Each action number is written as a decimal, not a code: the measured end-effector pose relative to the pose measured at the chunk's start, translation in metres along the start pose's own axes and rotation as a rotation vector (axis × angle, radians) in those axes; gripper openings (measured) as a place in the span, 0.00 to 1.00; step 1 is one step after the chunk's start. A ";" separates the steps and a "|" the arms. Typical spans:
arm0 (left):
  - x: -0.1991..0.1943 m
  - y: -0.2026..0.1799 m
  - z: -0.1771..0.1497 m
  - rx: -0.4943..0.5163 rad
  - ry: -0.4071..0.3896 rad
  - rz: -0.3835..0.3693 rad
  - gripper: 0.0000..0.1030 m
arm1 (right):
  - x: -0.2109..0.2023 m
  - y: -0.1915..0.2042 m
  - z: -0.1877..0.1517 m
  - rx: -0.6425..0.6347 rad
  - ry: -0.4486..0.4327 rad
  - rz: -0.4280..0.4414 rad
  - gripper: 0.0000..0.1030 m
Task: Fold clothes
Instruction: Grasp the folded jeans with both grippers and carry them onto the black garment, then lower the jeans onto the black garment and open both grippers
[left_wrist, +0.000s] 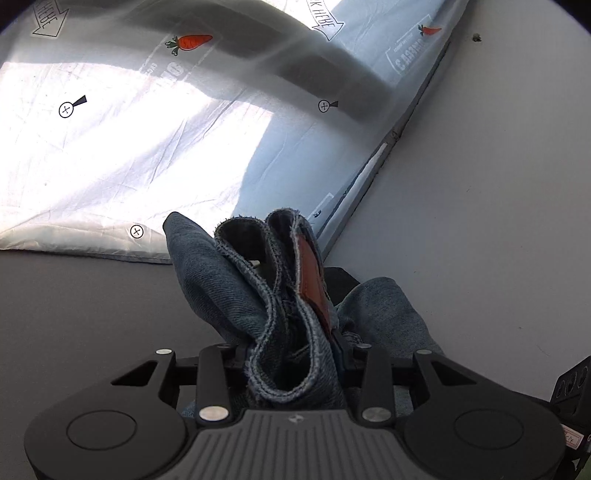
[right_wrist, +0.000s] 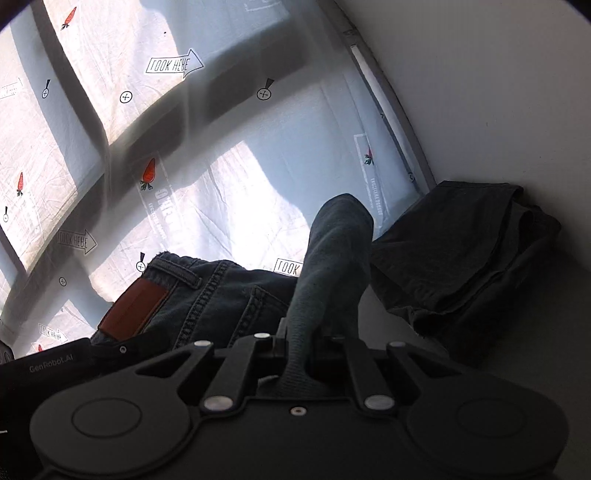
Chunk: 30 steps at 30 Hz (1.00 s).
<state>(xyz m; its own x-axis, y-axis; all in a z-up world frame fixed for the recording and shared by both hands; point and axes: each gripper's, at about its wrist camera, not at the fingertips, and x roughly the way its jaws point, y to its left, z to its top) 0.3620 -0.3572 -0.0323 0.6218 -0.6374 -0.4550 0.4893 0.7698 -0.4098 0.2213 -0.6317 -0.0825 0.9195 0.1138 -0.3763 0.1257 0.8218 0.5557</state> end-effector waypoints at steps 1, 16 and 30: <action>0.015 -0.009 0.007 0.025 0.004 -0.013 0.38 | 0.002 -0.013 0.008 0.039 -0.024 0.001 0.09; 0.222 -0.135 0.103 0.450 0.098 -0.348 0.38 | 0.019 -0.099 0.076 0.256 -0.376 -0.148 0.09; 0.453 -0.014 0.024 0.290 0.327 -0.102 0.73 | 0.121 -0.166 0.033 0.155 -0.098 -0.669 0.27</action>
<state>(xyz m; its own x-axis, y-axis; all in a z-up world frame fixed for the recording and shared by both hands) 0.6519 -0.6559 -0.2142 0.3585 -0.6511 -0.6690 0.7181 0.6502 -0.2480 0.3238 -0.7731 -0.1963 0.6541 -0.4464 -0.6107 0.7225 0.6077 0.3297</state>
